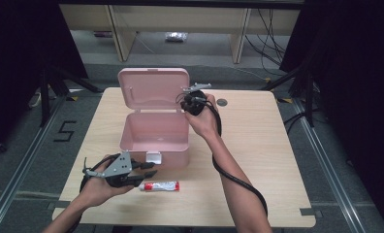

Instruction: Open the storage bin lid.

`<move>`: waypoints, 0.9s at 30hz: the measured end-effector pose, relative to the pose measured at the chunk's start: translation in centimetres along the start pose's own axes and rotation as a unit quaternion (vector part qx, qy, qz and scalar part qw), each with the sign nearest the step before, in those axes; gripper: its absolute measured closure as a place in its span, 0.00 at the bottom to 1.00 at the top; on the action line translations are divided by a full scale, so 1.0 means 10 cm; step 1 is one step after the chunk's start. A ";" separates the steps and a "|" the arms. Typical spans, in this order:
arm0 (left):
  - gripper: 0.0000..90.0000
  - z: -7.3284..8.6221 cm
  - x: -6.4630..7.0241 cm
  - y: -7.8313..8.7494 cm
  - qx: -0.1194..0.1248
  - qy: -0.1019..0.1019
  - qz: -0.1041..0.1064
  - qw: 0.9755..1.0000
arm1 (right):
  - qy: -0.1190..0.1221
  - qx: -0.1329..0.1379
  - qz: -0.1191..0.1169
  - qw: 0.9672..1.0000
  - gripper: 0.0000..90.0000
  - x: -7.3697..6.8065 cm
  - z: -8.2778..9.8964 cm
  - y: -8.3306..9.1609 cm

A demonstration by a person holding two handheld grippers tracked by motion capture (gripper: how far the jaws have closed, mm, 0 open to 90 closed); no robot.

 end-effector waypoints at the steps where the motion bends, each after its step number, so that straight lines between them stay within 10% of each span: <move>1: 0.84 0.00 -0.02 0.00 0.000 -0.001 -0.007 1.000 | 0.000 0.000 -0.001 1.000 1.00 0.00 0.00 0.00; 8: 0.97 0.03 -0.12 -0.07 -0.010 0.004 -0.053 0.999 | 0.007 0.000 -0.002 1.000 1.00 0.02 0.00 0.01; 27: 1.00 0.01 -0.14 -0.10 -0.035 0.012 -0.048 0.998 | -0.007 -0.010 -0.002 1.000 1.00 0.01 -0.02 -0.03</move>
Point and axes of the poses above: each handheld gripper's, and its own axes: y roughly backward along the jaws, z roughly out of its underside, x roughly to its right, the point moved 4 cm from there along -y, roughly forward along the jaws, and after that the axes turned 7 degrees about -y, right-handed, at the moved point
